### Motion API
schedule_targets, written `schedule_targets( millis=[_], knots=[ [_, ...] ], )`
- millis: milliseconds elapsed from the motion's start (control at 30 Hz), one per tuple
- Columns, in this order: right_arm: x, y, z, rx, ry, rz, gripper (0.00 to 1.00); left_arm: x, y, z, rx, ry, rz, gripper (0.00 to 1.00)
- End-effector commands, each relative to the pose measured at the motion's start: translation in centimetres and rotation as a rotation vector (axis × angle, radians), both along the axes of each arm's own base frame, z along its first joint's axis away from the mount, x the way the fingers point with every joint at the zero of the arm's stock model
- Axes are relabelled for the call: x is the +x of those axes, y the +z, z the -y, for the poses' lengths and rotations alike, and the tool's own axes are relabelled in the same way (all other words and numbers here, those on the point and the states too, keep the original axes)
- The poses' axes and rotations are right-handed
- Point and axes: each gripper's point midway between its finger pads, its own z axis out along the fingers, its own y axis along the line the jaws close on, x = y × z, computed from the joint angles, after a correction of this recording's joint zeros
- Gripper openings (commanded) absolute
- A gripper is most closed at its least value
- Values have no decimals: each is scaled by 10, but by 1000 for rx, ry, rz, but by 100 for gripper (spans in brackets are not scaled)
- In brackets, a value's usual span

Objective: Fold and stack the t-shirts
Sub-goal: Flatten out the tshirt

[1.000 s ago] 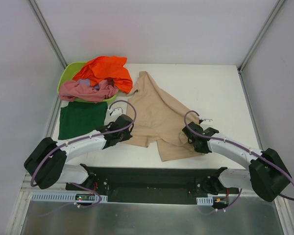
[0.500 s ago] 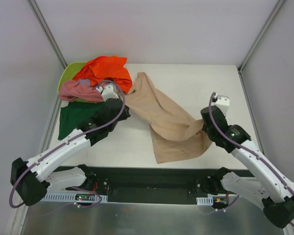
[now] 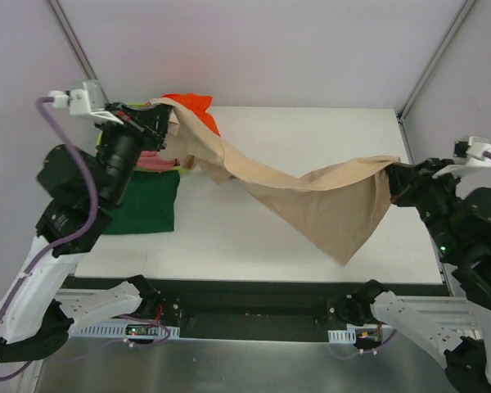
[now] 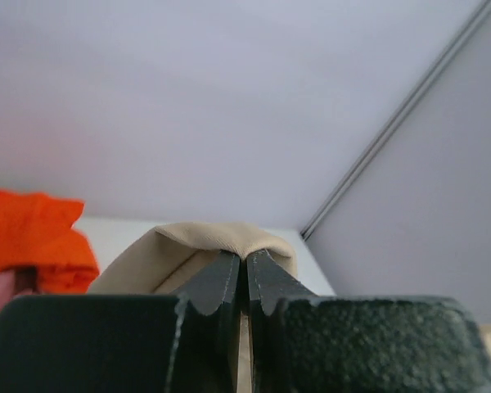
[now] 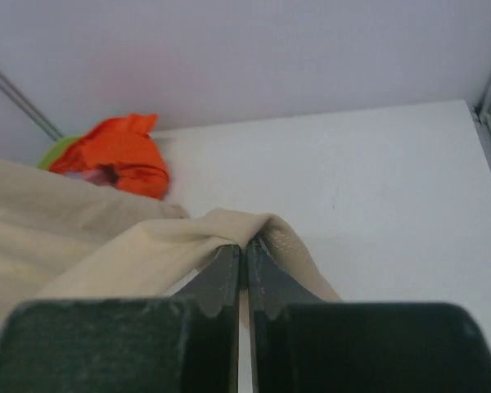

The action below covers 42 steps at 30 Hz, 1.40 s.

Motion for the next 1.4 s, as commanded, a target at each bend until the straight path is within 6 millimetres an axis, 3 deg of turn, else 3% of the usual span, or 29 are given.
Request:
schedule_targets(
  millis=[0,200,333,433,567,700,833,933,1033,1100,1167,1300,1333,1367],
  knots=[
    [-41,57,-18,62,238,139,1,-50,84,-14,-25,-118,236,0],
    [-93,118,-20,144,413,298,1,-101,140,-30,-83,-229,394,0],
    [-115,145,-18,159,474,359,1,-135,169,-35,-104,-319,490,0],
    [-121,159,-11,159,460,397,1,-146,183,-38,-113,-338,525,0],
    [-109,164,1,147,373,406,1,-137,185,-41,-102,-291,519,0],
    [-65,145,11,68,192,323,1,-90,166,-33,-49,-158,429,0],
    [-5,102,33,-67,-105,184,1,-5,117,-13,82,61,255,0],
    [32,62,47,-207,-316,71,1,65,61,-13,211,329,96,0],
    [74,5,35,-292,-327,-73,0,135,-14,20,340,357,-47,0],
    [109,-43,23,-281,-261,-192,1,180,-67,34,373,359,-147,0],
    [144,-96,32,-256,-279,-317,1,226,-127,43,412,387,-261,0],
    [204,-206,33,-204,-231,-543,1,295,-238,72,527,332,-418,2],
    [219,-242,31,-194,-211,-619,1,311,-264,78,551,317,-454,3],
    [231,-262,32,-168,-206,-667,4,322,-283,80,569,316,-486,5]
  ],
)
